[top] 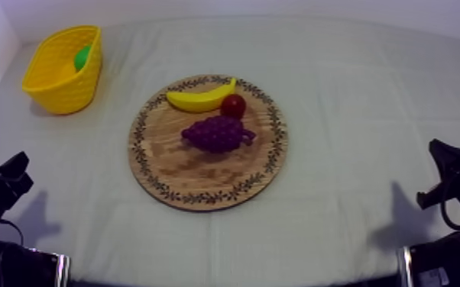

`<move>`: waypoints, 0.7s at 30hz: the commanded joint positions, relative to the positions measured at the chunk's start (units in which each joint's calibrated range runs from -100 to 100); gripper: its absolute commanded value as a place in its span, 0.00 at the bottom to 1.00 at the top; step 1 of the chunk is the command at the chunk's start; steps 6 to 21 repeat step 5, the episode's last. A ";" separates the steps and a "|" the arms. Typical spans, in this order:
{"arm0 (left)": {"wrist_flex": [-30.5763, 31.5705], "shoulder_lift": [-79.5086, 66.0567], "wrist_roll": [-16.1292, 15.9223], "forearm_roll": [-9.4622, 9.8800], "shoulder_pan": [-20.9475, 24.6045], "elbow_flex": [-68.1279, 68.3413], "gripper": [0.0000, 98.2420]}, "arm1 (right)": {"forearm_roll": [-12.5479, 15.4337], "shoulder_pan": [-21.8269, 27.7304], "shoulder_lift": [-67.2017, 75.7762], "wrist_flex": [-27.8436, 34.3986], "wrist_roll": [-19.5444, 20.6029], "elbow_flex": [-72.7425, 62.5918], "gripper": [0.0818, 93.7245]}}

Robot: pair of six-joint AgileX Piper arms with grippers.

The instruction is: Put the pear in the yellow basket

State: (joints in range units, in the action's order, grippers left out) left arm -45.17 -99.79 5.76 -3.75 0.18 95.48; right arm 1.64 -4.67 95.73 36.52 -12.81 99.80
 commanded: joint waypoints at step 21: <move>-0.04 -0.04 0.04 0.06 0.01 0.06 0.00 | -0.01 0.00 0.03 0.02 -0.01 -0.02 0.00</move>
